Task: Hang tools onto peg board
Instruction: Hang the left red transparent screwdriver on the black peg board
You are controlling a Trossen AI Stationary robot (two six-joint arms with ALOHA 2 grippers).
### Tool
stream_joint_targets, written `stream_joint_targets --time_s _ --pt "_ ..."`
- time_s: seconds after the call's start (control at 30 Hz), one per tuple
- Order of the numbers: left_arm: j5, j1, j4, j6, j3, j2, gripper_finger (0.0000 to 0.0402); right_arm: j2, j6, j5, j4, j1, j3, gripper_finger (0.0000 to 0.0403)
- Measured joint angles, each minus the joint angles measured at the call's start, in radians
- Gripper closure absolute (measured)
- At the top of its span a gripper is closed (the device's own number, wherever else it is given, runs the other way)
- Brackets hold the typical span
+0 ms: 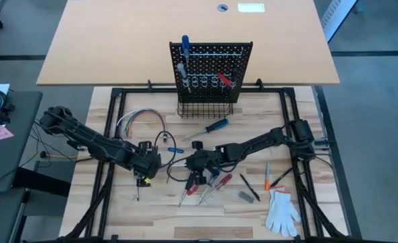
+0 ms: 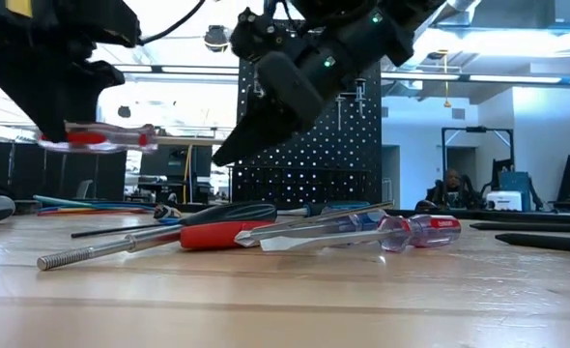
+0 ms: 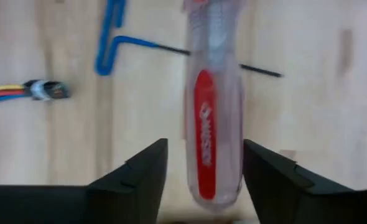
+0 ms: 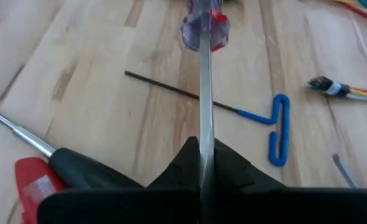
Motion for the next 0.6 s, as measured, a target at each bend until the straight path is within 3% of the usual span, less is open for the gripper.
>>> stream_joint_targets --time_s 0.1,0.3,0.43,0.6 --pt "-0.055 -0.003 -0.077 -0.028 -0.001 -0.020 0.0190 -0.050 0.037 -0.003 0.040 -0.027 -0.088 0.0382" --pt "-0.256 -0.025 -0.140 -0.072 -0.039 -0.108 0.0187 -0.167 0.127 0.005 0.326 -0.074 -0.334 0.0382" --pt "-0.385 -0.042 -0.039 -0.085 -0.137 -0.197 0.0186 -0.234 0.164 0.076 0.548 -0.091 -0.471 0.0382" --pt "-0.500 -0.043 0.257 -0.001 -0.287 -0.278 0.0185 -0.292 0.124 0.172 0.922 -0.116 -0.521 0.0382"
